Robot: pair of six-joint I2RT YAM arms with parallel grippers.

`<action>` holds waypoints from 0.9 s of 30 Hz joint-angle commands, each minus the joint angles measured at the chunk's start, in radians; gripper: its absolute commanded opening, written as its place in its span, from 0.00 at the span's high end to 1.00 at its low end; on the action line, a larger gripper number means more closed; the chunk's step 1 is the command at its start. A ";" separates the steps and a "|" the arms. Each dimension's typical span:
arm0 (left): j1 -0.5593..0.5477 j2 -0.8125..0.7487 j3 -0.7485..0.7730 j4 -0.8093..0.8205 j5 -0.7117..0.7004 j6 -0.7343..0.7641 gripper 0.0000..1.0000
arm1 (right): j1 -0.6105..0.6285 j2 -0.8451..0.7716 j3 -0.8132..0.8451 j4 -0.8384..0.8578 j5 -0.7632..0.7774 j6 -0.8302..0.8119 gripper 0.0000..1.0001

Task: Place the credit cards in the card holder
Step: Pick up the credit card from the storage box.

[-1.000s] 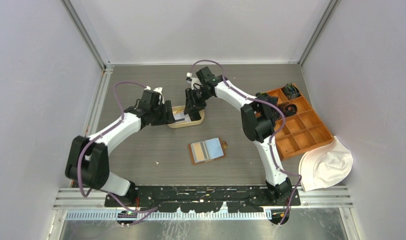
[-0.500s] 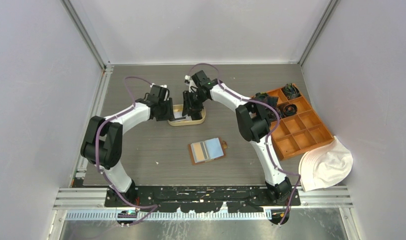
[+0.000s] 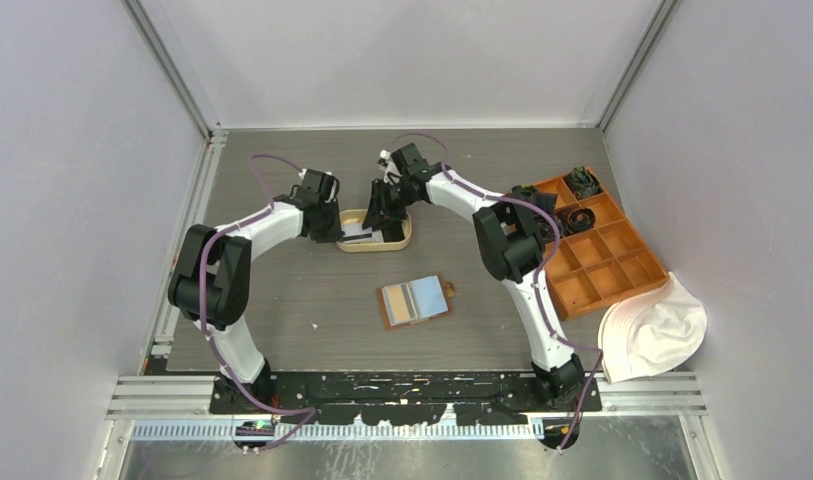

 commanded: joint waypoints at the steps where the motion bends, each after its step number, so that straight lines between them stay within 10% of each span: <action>1: -0.013 -0.003 0.025 0.024 0.055 -0.007 0.84 | -0.015 -0.050 -0.068 0.258 -0.204 0.166 0.63; 19: -0.014 0.013 0.050 0.023 0.089 -0.016 0.84 | -0.028 -0.106 -0.164 0.502 -0.335 0.350 0.69; 27: -0.013 0.016 0.061 0.022 0.100 -0.020 0.84 | -0.026 -0.092 -0.125 0.345 -0.251 0.249 0.71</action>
